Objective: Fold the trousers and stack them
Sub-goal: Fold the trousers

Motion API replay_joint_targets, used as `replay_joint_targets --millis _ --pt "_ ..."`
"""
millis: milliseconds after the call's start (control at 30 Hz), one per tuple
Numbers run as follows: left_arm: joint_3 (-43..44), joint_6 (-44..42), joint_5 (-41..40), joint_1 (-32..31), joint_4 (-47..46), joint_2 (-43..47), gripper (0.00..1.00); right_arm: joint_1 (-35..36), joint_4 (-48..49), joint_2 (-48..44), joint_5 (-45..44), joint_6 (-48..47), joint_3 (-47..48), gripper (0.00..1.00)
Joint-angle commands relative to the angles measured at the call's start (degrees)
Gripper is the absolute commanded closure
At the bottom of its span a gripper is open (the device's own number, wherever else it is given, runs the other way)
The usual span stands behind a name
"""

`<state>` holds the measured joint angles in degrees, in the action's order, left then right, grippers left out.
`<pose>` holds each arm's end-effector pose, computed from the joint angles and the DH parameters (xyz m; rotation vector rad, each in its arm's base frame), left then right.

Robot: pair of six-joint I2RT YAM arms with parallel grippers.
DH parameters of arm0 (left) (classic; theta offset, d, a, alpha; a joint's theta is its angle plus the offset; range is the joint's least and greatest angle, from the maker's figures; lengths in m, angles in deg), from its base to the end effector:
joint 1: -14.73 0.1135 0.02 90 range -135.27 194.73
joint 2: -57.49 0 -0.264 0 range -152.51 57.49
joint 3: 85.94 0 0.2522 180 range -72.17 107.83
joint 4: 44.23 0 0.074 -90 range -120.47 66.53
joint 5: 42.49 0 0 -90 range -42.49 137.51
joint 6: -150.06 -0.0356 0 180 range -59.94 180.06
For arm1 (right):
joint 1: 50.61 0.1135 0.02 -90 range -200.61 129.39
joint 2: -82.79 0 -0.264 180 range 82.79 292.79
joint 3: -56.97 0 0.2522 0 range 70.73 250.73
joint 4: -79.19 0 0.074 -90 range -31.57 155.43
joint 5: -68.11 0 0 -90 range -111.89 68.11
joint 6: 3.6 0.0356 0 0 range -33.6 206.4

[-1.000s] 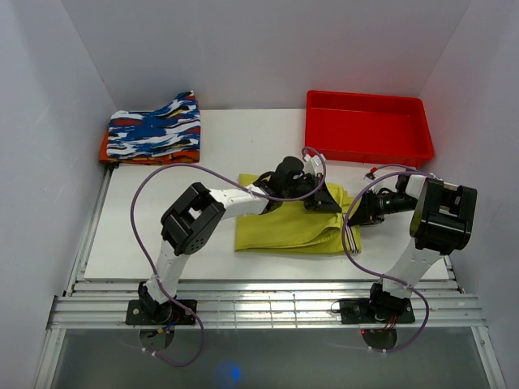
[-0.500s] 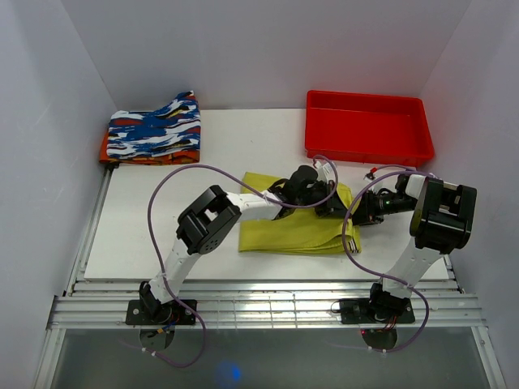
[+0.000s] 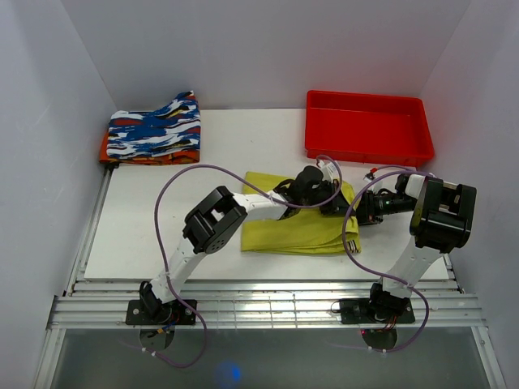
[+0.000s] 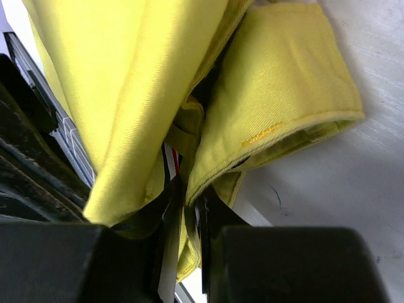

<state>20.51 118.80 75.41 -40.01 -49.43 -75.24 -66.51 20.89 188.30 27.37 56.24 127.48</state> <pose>0.2887 -0.4372 0.1578 0.3141 2.3309 -1.6463 0.2878 -0.0539 0.1262 -0.2916 2.6108 1.1379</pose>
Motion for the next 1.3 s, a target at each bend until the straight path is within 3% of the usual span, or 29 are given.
replay_joint_targets --millis 0,300,367,400,433,500,600,667,767,900,967,1100,1267 --pt "2.94 -0.12 -1.27 -1.95 -3.54 0.63 1.00 0.52 -0.29 0.66 4.09 0.97 -0.68 0.92" --pt "1.97 -0.03 -1.53 -2.65 -3.45 -1.39 1.00 0.61 -0.29 0.57 3.39 0.97 -0.68 0.92" --pt "1.19 0.15 -1.36 -2.30 -2.58 -1.40 0.93 0.52 -0.64 0.57 1.56 0.89 -0.24 0.92" --pt "0.57 -0.11 -0.75 -2.04 -2.05 -1.13 0.88 0.43 -1.08 0.57 0.59 0.71 0.11 0.89" --pt "-0.22 -0.55 0.74 -1.69 -1.70 -0.70 0.76 0.17 -1.60 0.48 -0.20 0.53 0.46 0.82" --pt "-2.24 -2.66 2.06 -0.46 0.14 1.50 0.71 -0.79 -2.23 -0.31 -3.28 0.36 1.69 0.82" --pt "-3.21 -7.21 4.52 0.07 2.87 5.54 0.55 -1.85 -2.92 -1.62 -8.02 0.01 3.71 0.71" --pt "-4.09 -9.34 6.02 0.25 3.93 9.74 0.37 -2.20 -4.50 -2.50 -11.35 -0.87 5.12 0.58" --pt "-8.21 -11.80 6.81 1.56 6.91 14.59 0.29 -3.08 -8.37 -4.78 -15.40 -2.98 8.89 0.45" --pt "-14.89 -14.35 8.74 6.56 13.84 22.32 0.26 -4.75 -14.78 -6.90 -19.98 -6.75 15.66 0.38" --pt "-18.49 -19.00 10.15 10.07 16.05 27.42 0.25 -4.93 -19.43 -8.30 -20.08 -10.08 20.31 0.28" --pt "-19.91 -29.01 19.62 16.93 26.73 34.45 0.14 -3.27 -25.24 -9.71 -13.06 -11.77 27.08 0.11" --pt "-21.56 -33.96 28.95 28.62 34.70 37.10 0.09 3.67 -26.75 -9.28 -2.16 -11.07 26.67 0.04"
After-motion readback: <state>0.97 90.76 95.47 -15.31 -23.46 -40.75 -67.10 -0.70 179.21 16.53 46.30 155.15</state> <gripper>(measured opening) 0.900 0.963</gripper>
